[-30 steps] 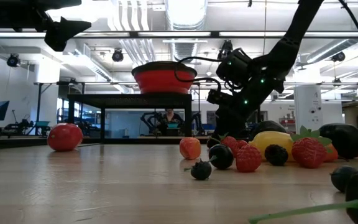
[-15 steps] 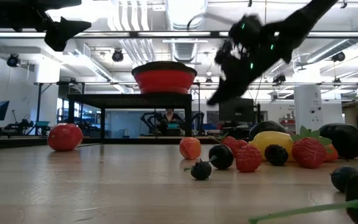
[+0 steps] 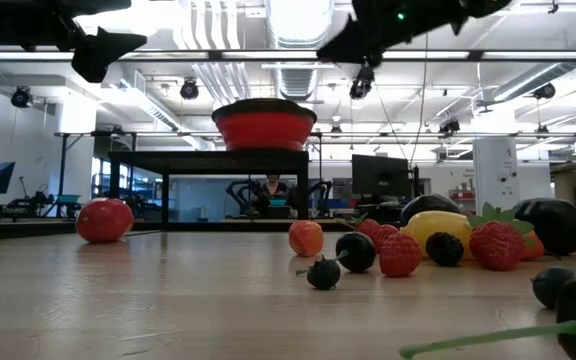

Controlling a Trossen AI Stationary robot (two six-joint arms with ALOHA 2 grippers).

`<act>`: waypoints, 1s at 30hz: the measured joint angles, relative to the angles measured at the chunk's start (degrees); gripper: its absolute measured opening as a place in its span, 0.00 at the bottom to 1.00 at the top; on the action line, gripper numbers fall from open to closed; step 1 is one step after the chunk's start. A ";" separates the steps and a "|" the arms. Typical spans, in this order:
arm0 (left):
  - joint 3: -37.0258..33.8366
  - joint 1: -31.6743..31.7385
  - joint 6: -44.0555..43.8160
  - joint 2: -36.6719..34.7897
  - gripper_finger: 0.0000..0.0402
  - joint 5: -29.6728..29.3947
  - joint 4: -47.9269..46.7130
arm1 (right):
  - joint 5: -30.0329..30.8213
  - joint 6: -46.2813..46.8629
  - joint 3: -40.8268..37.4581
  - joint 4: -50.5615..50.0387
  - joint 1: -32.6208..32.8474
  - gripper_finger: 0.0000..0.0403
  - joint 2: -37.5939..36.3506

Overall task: Pick & Place Fruit
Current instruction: Put the red cherry into the red gray strainer bowl on the shelf

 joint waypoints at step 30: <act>0.00 0.01 0.01 -0.02 0.78 -0.01 0.01 | 0.75 -2.45 17.23 -16.45 -4.94 0.59 13.35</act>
